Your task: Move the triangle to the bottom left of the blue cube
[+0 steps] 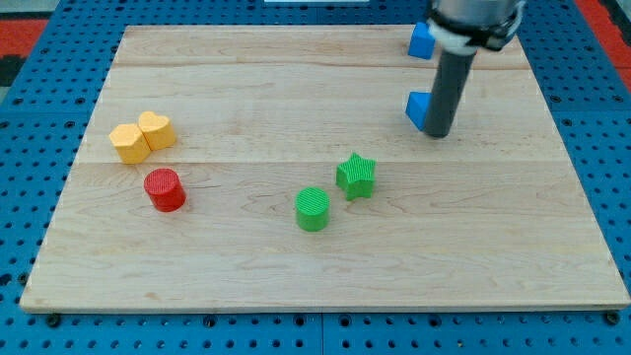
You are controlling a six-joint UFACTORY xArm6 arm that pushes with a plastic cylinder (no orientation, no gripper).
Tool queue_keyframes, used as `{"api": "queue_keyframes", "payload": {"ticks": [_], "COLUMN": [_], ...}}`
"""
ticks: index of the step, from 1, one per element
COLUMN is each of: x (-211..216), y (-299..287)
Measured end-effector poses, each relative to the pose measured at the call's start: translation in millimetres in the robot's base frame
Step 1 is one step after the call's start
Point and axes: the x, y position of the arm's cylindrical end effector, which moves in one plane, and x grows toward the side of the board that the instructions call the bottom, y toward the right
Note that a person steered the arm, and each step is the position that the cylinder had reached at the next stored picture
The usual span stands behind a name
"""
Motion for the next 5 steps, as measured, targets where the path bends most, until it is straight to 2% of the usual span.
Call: {"api": "queue_keyframes", "payload": {"ticks": [1,2,3,4,5], "x": [-67.6,-50.5,14.7,40.2,14.5], "y": [1.7,15.7,61.8,61.7,-4.9]}}
